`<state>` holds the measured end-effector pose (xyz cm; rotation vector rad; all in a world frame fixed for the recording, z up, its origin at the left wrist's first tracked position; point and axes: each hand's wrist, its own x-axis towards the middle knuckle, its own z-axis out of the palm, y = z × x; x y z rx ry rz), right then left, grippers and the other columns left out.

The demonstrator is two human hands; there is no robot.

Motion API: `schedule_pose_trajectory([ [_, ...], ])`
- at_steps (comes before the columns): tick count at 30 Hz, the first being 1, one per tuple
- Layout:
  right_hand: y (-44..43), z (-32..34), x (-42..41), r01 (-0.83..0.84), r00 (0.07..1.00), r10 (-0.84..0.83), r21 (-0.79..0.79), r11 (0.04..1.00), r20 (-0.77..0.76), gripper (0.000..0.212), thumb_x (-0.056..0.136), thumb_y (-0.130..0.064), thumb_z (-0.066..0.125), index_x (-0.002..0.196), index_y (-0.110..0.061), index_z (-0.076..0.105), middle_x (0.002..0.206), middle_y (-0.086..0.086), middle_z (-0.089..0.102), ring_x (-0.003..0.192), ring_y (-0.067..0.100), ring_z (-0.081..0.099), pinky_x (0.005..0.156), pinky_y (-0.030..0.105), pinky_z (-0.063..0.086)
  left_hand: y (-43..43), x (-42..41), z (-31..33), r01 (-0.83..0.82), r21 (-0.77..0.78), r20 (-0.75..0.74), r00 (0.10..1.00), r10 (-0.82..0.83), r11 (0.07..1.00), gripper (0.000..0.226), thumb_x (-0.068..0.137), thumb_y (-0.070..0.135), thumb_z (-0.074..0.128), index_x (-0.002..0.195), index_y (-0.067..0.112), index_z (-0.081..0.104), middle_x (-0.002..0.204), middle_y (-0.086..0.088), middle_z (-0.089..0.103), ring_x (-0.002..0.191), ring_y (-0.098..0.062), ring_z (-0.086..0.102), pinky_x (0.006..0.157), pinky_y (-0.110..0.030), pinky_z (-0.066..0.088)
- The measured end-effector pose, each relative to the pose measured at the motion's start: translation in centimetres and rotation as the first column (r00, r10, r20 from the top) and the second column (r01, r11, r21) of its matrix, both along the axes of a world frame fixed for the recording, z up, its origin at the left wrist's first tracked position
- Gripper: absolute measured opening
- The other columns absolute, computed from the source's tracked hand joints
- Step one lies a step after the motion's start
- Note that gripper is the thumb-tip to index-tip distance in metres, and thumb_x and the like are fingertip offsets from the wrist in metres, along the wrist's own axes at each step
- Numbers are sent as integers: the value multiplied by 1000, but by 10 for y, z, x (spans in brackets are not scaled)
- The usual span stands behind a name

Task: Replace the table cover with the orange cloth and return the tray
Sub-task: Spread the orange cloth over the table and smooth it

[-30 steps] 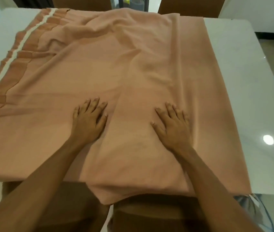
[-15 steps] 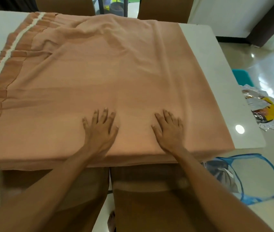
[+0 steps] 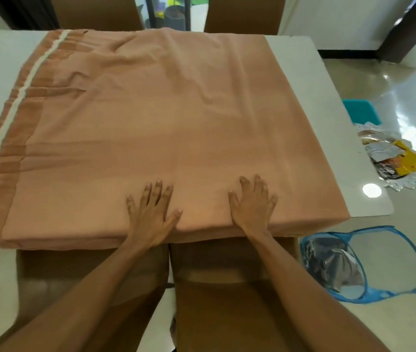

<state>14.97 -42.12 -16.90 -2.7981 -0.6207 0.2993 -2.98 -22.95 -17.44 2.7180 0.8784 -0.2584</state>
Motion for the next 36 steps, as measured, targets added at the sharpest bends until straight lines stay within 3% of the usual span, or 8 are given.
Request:
schedule_pose_trajectory([
  [5, 91, 1, -20, -379, 924, 381, 144, 914, 13, 52, 99, -50, 42, 145, -26, 47, 159, 7, 36, 146, 26, 32, 118, 59, 22, 57, -48, 11, -258, 16, 22, 966, 258, 966, 70, 93, 65, 24, 155, 32, 25, 166, -1, 13, 153, -25, 9, 117, -62, 6],
  [10, 189, -7, -68, -618, 784, 621, 91, 780, 0, 51, 97, -51, 43, 142, -28, 45, 163, 8, 26, 148, 29, 23, 117, 63, 15, 133, -119, 18, -402, 31, 26, 916, 401, 915, 76, 92, 64, 31, 155, 20, 31, 162, -14, 25, 149, -33, 21, 120, -55, 20],
  [14, 254, -7, -128, -738, 670, 741, 68, 671, -33, 56, 98, -50, 42, 149, -27, 37, 165, 8, 20, 152, 32, 15, 118, 65, 7, 182, -175, 18, -489, 37, 21, 872, 489, 871, 79, 93, 65, 34, 156, 18, 27, 163, -17, 22, 151, -34, 18, 122, -50, 17],
  [17, 291, -7, -168, -740, 668, 743, 66, 670, -45, 60, 97, -51, 42, 152, -29, 33, 167, 8, 17, 153, 34, 11, 118, 67, 1, 211, -206, 15, -469, 57, -13, 882, 471, 881, 75, 98, 64, 34, 159, 24, 16, 166, -12, 11, 153, -32, 9, 122, -50, 12],
  [23, 350, -9, -247, -657, 750, 659, 50, 753, -62, 71, 94, -66, 35, 158, -39, 19, 170, 2, 0, 156, 32, -4, 116, 66, -11, 248, -246, 3, -301, 4, -37, 953, 301, 953, 75, 98, 66, 21, 158, 31, -8, 166, -3, -17, 152, -24, -17, 121, -47, -7],
  [30, 412, -10, -333, -527, 850, 526, -32, 850, -16, 67, 96, -69, 27, 158, -44, 17, 170, 2, -4, 156, 30, -8, 118, 62, -11, 307, -309, -6, -196, -38, 43, 979, 198, 980, 75, 100, 64, 16, 158, 27, -13, 165, -4, -22, 151, -26, -21, 120, -47, -12],
  [36, 452, -4, -388, -492, 869, 488, -52, 869, -77, 69, 95, -72, 34, 157, -45, 21, 171, 1, -2, 156, 30, -7, 119, 61, -7, 353, -365, -1, -103, -95, -24, 995, 101, 990, 74, 101, 61, 16, 157, 24, -16, 164, -7, -25, 150, -27, -23, 121, -47, -12],
])
